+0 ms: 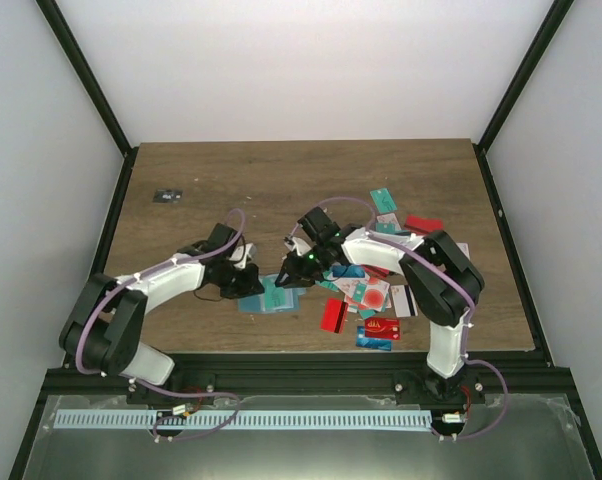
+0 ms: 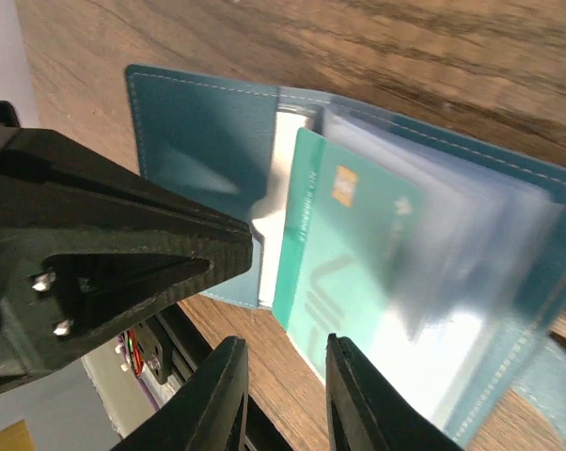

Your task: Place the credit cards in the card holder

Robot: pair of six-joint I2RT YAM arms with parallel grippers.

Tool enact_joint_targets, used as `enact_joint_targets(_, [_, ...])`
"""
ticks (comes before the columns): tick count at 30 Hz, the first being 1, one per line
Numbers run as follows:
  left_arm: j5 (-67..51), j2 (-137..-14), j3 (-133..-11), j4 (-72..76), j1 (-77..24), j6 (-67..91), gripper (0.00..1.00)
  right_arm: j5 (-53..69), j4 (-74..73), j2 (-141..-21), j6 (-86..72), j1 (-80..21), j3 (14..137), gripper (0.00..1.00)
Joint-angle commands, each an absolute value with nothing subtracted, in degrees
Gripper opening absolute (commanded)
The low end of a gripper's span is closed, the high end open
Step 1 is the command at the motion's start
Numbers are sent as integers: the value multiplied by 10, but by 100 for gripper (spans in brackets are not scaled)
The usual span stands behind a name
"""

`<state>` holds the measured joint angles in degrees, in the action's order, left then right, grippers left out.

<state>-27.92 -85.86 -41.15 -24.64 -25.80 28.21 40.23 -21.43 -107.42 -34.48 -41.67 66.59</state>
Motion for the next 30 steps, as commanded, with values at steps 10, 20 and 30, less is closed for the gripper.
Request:
enact_joint_targets(10, [-231,-756,-417,-317,-260,301,4,344,-263,-1091,-329,-445,718,29])
enact_joint_targets(20, [-254,-857,-427,-263,-269,293,4,316,-253,-1075,-334,-435,672,36])
enact_joint_targets(30, [-254,-917,-434,-247,-283,286,4,350,-228,-1073,-339,-435,673,36])
